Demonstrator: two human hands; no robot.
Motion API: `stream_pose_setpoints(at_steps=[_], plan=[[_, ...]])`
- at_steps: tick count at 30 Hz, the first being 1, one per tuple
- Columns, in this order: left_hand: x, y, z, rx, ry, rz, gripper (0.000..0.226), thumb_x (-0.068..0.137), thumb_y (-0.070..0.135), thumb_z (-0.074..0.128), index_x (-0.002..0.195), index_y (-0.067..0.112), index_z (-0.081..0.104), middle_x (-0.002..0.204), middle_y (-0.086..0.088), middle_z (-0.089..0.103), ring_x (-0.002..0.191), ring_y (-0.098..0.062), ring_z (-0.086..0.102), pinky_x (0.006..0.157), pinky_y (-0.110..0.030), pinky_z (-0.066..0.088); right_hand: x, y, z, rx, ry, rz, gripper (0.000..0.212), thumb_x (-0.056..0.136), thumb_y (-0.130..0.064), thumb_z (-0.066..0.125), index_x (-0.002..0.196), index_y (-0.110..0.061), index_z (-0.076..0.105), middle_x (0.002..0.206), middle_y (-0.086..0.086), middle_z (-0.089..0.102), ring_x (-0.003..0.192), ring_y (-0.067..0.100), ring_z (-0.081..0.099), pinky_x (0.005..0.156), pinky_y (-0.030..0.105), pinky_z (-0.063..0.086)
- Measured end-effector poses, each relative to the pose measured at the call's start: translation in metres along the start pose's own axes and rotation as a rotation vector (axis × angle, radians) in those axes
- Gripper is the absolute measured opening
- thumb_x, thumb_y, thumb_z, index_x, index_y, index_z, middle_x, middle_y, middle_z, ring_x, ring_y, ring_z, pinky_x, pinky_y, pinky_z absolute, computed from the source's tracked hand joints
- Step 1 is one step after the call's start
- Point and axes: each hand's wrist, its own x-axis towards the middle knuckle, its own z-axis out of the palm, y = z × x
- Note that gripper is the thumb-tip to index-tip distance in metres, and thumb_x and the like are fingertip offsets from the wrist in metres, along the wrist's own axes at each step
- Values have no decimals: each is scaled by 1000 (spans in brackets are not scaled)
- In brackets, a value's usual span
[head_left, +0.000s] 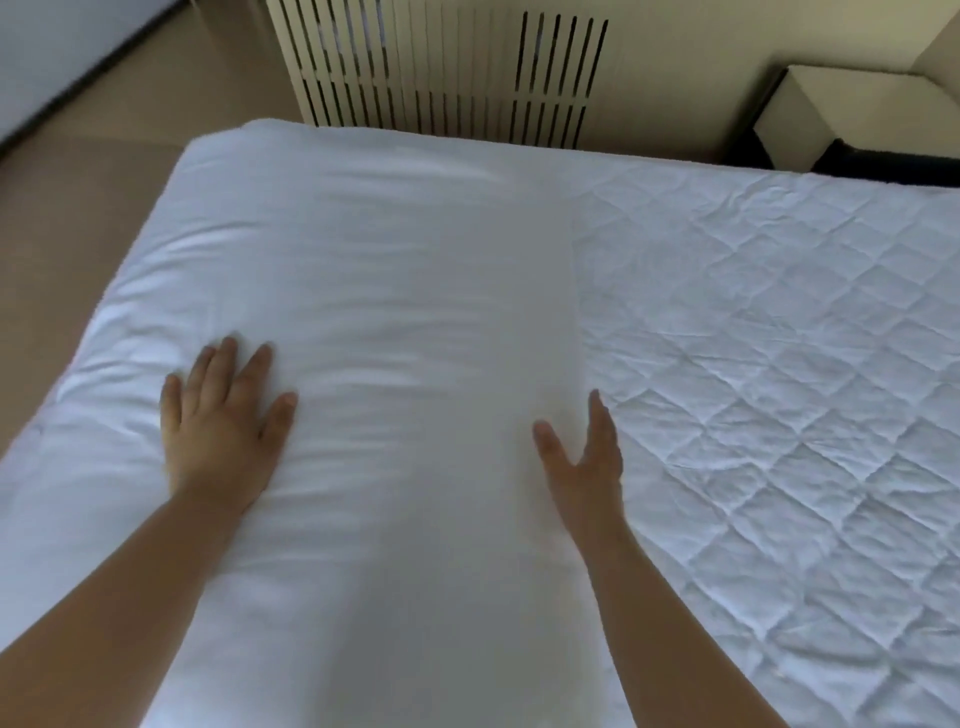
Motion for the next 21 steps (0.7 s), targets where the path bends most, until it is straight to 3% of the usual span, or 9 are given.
stream_pose_setpoints(at_steps=[2, 4, 9, 12, 19, 21], plan=[[-4, -11, -4, -18, 21, -136, 80, 74, 56, 22, 139, 14, 40, 150, -15, 27, 140, -30, 19, 113, -39, 5, 8, -22, 27, -237, -161, -56, 84, 85, -56, 48, 147, -30, -1, 156, 0, -8, 144, 21, -6, 114, 46, 2], [-5, -23, -10, -75, 25, -289, 76, 73, 54, 29, 139, 19, 40, 152, -13, 23, 141, -28, 16, 113, -38, 5, 13, -24, 44, -361, -154, -60, 90, 81, -63, 46, 146, -33, -8, 155, 0, -16, 143, 24, -12, 113, 51, -1], [5, -54, -11, -195, 36, -532, 80, 78, 60, 45, 145, 21, 25, 155, -9, 16, 143, -23, 11, 115, -38, 3, 31, -18, 41, -199, -23, 172, 101, 76, -62, 55, 147, -26, -8, 156, 4, -11, 144, 24, -6, 113, 53, 0], [21, -72, -3, -257, 8, -618, 75, 88, 50, 49, 147, 19, 16, 155, -8, 16, 143, -24, 11, 115, -40, 4, 46, -21, 38, -71, 30, 310, 105, 76, -60, 58, 148, -21, -7, 156, 9, 1, 144, 27, 3, 113, 53, 1], [78, -122, 28, -491, -197, -693, 95, 77, 53, 63, 147, 17, 11, 151, -12, 24, 138, -32, 23, 113, -47, 14, 54, -21, 68, -218, 153, 326, 104, 75, -58, 60, 148, -18, -2, 156, 7, 11, 143, 24, 11, 114, 49, 4], [88, -140, 41, -608, -265, -729, 109, 66, 63, 67, 148, 19, 10, 151, -12, 25, 137, -33, 26, 113, -48, 17, 55, -25, 81, -249, 195, 329, 102, 76, -55, 61, 148, -17, 0, 155, 8, 12, 143, 24, 11, 114, 48, 5]])
